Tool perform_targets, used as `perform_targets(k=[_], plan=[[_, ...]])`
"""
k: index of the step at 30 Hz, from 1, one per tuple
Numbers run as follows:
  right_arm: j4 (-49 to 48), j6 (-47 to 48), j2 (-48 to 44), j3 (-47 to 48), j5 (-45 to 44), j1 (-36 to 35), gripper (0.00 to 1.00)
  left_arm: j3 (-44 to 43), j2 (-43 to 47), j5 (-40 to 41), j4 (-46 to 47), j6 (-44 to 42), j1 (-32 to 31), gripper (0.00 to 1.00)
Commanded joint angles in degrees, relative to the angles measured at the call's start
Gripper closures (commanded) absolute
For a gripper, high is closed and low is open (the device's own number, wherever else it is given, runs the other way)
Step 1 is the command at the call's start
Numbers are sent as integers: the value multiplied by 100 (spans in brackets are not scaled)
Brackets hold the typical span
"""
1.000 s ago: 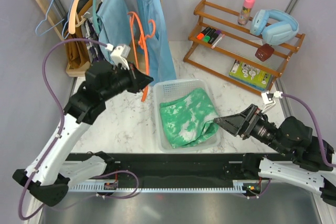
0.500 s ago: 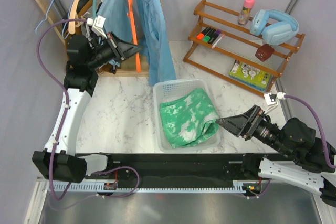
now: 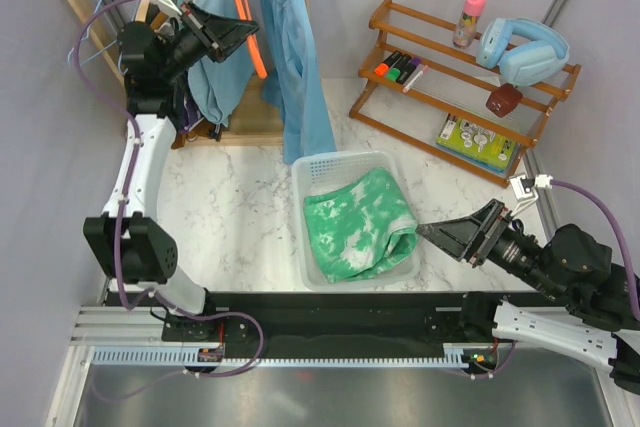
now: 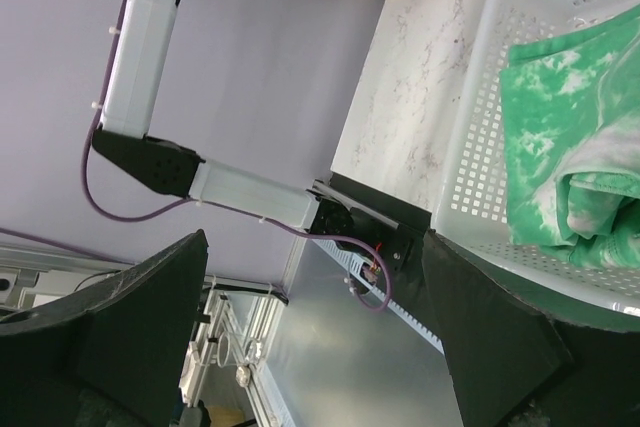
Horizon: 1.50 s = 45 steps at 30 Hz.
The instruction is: Remove the trousers from the hanger
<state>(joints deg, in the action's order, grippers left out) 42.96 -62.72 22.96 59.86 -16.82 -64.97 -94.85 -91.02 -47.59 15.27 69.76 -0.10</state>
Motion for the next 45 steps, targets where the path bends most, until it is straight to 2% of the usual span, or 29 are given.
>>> perform_targets(k=[1, 4, 7, 8, 17, 28, 36, 39, 45], plan=[[-24, 84, 94, 184, -58, 2, 5, -1008, -600, -75, 565, 872, 1, 98], [-16, 76, 103, 184, -67, 2, 5, -1483, -890, -75, 583, 1005, -8, 98], [-16, 67, 103, 193, -102, 11, 5, -1563, -1040, -13, 565, 1049, -8, 98], [-16, 67, 103, 202, -102, 2, 5, -1572, -1066, 13, 539, 1049, 149, 98], [-16, 67, 218, 237, -76, 11, 5, -1361, -1250, 163, 144, 1400, 229, 98], [-24, 84, 288, 307, -50, 2, 5, -2345, -1822, -4, -577, 1216, 247, 98], [-42, 58, 297, 299, -23, 2, 5, -2407, -1919, -22, -771, 1110, 265, 98], [-68, 40, 314, 290, -14, 2, 5, -2599, -2033, -48, -1209, 1128, 282, 98], [-112, 14, 297, 246, 38, 11, 5, -2442, -1673, -12, -1377, 786, 300, 98]])
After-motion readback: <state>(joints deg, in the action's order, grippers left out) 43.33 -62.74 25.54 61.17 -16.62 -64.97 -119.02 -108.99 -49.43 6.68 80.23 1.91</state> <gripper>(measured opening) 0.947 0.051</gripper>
